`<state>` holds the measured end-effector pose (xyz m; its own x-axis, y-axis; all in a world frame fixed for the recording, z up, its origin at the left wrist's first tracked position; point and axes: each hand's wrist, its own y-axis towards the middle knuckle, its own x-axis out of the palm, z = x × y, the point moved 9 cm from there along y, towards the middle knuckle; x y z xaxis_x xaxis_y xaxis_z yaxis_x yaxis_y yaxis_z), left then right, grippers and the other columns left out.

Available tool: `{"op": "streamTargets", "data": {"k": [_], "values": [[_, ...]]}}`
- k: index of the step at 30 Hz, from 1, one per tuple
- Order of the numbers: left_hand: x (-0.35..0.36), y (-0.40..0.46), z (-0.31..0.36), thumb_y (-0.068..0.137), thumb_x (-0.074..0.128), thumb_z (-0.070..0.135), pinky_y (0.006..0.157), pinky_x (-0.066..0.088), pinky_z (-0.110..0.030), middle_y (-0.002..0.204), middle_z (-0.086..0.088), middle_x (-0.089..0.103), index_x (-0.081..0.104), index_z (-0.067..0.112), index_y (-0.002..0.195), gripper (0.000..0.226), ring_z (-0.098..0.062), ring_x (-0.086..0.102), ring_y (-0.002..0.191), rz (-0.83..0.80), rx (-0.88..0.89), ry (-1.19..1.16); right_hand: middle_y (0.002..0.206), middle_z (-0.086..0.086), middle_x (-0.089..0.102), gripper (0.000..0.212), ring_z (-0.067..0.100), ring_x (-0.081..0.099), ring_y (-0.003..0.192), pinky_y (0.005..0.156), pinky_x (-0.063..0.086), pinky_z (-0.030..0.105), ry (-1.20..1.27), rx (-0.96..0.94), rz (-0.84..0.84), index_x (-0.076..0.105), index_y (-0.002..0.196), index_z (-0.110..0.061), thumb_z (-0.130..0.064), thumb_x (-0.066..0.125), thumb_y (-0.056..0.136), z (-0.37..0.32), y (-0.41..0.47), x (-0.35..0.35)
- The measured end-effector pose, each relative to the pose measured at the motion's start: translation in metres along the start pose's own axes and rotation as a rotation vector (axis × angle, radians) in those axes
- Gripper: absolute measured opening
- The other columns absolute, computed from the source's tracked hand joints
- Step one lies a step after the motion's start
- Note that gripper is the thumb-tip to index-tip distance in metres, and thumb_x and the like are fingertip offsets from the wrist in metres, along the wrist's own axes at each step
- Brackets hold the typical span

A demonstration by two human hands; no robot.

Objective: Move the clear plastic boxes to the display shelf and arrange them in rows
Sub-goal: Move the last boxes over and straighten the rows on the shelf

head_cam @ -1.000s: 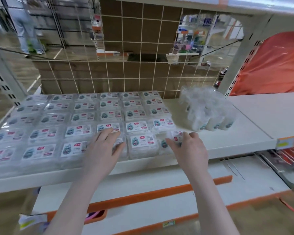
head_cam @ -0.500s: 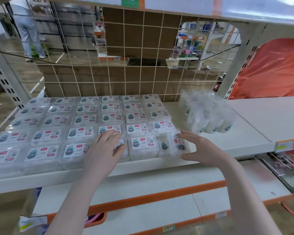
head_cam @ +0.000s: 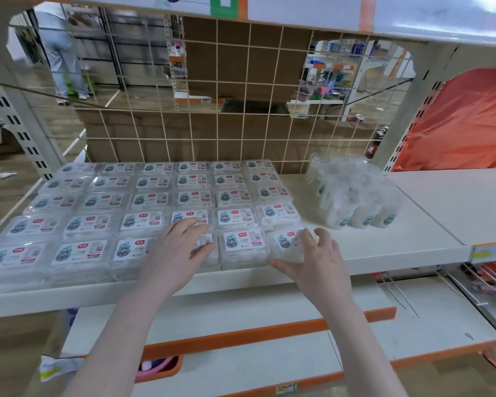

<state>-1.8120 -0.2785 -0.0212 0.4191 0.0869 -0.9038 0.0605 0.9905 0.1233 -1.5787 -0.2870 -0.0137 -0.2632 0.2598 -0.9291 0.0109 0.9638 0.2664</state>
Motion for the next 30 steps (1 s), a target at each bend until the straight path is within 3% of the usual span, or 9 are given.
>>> {"op": "streamTargets", "data": {"k": [3,8,13,20,23,27,30], "values": [[-0.002,-0.002,-0.001,0.096,0.044,0.042,0.11,0.025,-0.03,0.149,0.005,0.032,0.044,0.024,0.139,0.047,-0.012,0.026,0.138,-0.005,0.013,-0.003,0.127,0.004,0.043,0.069,0.023,0.043,0.115,0.091,0.036,0.028,0.038,0.003,-0.115,0.038,0.133,-0.018,-0.054,0.062,0.079,0.008,-0.002,0.006],[-0.005,-0.005,-0.002,0.096,0.044,0.041,0.11,0.02,-0.026,0.151,0.006,0.029,0.041,0.024,0.141,0.048,-0.01,0.023,0.139,-0.01,0.026,0.012,0.117,0.002,0.049,0.045,0.022,0.051,0.104,0.078,0.04,0.027,0.067,-0.033,-0.055,0.049,0.124,-0.016,-0.039,0.061,0.087,0.008,0.005,-0.002],[-0.006,-0.005,-0.004,0.096,0.044,0.041,0.11,0.019,-0.026,0.151,0.006,0.031,0.043,0.024,0.14,0.048,-0.011,0.024,0.139,-0.002,0.024,0.012,0.107,0.004,0.053,0.038,0.024,0.053,0.096,0.074,0.04,0.029,0.026,-0.094,-0.002,0.053,0.118,-0.013,-0.033,0.062,0.087,0.001,0.009,0.001],[-0.01,-0.007,-0.001,0.096,0.043,0.042,0.11,0.022,-0.028,0.15,0.005,0.032,0.043,0.022,0.14,0.048,-0.012,0.027,0.138,0.01,0.053,0.017,0.081,0.01,0.058,0.039,0.032,0.057,0.069,0.054,0.034,0.027,0.029,-0.089,0.06,0.064,0.097,-0.006,-0.023,0.083,0.067,-0.002,0.009,0.002],[-0.016,-0.011,-0.007,0.096,0.043,0.042,0.111,0.022,-0.029,0.15,0.005,0.032,0.041,0.022,0.141,0.049,-0.012,0.026,0.138,0.025,0.042,0.02,0.075,0.01,0.058,0.043,0.031,0.057,0.061,0.049,0.04,0.03,-0.008,-0.115,0.073,0.065,0.092,-0.005,-0.023,0.087,0.06,-0.006,0.009,0.002],[-0.027,-0.02,-0.02,0.096,0.043,0.041,0.111,0.023,-0.03,0.149,0.004,0.034,0.042,0.021,0.14,0.048,-0.014,0.026,0.138,0.075,0.016,0.029,0.084,0.013,0.061,0.045,0.035,0.06,0.073,0.062,0.049,0.038,-0.034,-0.102,0.051,0.063,0.101,-0.002,-0.021,0.083,0.065,-0.01,0.006,0.0],[-0.035,-0.031,-0.035,0.095,0.043,0.048,0.11,0.024,-0.031,0.146,0.001,0.038,0.046,0.018,0.137,0.052,-0.017,0.03,0.136,0.101,-0.011,0.034,0.097,0.019,0.065,0.059,0.038,0.064,0.086,0.072,0.053,0.043,-0.056,-0.148,0.054,0.062,0.11,0.003,-0.013,0.086,0.059,-0.021,0.0,-0.003]]}}
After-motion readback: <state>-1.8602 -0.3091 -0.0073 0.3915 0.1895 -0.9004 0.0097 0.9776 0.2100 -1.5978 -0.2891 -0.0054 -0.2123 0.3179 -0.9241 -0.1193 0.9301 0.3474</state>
